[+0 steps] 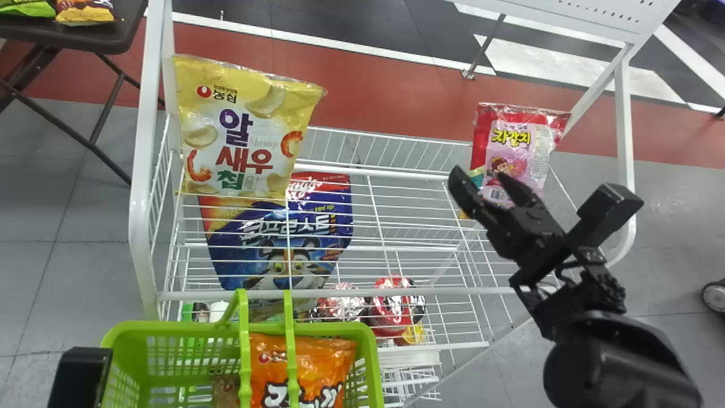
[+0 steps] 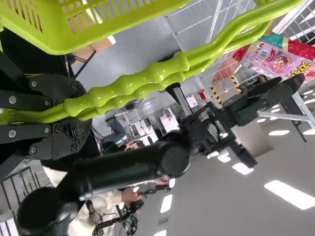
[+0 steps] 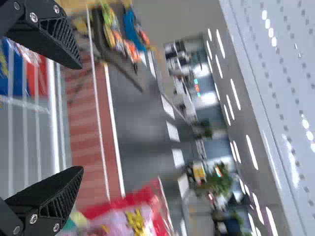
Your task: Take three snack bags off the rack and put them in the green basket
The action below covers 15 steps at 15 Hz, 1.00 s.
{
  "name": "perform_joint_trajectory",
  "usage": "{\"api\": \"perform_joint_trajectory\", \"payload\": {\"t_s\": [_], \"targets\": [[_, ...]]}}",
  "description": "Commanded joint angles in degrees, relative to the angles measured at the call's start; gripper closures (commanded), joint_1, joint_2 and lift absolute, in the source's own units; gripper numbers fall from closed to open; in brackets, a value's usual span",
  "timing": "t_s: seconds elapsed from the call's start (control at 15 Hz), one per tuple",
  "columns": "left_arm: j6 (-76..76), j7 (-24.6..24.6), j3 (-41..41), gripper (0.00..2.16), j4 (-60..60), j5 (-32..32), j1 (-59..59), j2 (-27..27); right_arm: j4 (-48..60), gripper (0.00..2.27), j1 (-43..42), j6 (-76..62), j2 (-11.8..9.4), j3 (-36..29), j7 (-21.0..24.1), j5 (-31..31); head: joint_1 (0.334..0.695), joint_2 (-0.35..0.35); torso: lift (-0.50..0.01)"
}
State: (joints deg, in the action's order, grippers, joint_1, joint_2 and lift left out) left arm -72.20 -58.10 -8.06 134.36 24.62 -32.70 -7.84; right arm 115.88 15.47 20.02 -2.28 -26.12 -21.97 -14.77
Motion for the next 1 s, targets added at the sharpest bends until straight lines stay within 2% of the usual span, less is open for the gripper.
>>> {"api": "perform_joint_trajectory", "payload": {"t_s": [0.0,0.13,0.33,0.53,0.67,0.73,0.87,0.93], "targets": [[-0.18,0.01,-0.02,1.67,-0.15,-0.01,0.09,-0.15,-5.84,0.09,-4.57,-2.83,-0.18,-0.95,3.43,3.7,0.695,-0.35,-0.023],[-0.18,0.01,0.15,1.67,-0.32,0.08,0.26,-0.24,-8.74,0.09,-5.98,-3.18,-0.62,-1.21,7.47,4.84,0.695,-0.35,-0.023],[-0.35,0.01,0.15,1.67,-0.67,0.08,0.62,-0.24,-12.43,0.09,-8.71,-3.18,-1.32,-1.47,11.08,6.86,0.695,-0.35,-0.023],[-0.53,0.01,0.07,1.67,-0.94,0.08,0.97,-0.24,-19.37,0.09,-12.84,-2.83,-4.4,-1.65,10.81,8.27,0.695,-0.35,-0.023],[-0.53,0.01,0.07,1.67,-1.2,-0.01,1.06,-0.24,-20.87,0.15,-13.8,-1.95,-5.54,-2.09,9.67,7.39,0.695,-0.35,-0.023],[-0.53,0.01,0.07,1.67,-1.38,-0.01,1.14,-0.24,-20.87,0.48,-14.15,-1.6,-5.63,-2.44,8.88,8.0,0.695,-0.35,-0.023],[-0.53,0.1,0.07,1.67,-1.64,0.08,1.32,-0.24,-20.25,2.16,-14.42,5.61,-5.63,-2.7,7.65,7.83,0.695,-0.35,-0.023],[-0.53,0.01,0.15,1.67,-1.9,0.08,1.41,-0.15,-19.55,2.24,-13.89,5.43,-5.54,-3.14,5.27,6.6,0.695,-0.35,-0.023]]}}
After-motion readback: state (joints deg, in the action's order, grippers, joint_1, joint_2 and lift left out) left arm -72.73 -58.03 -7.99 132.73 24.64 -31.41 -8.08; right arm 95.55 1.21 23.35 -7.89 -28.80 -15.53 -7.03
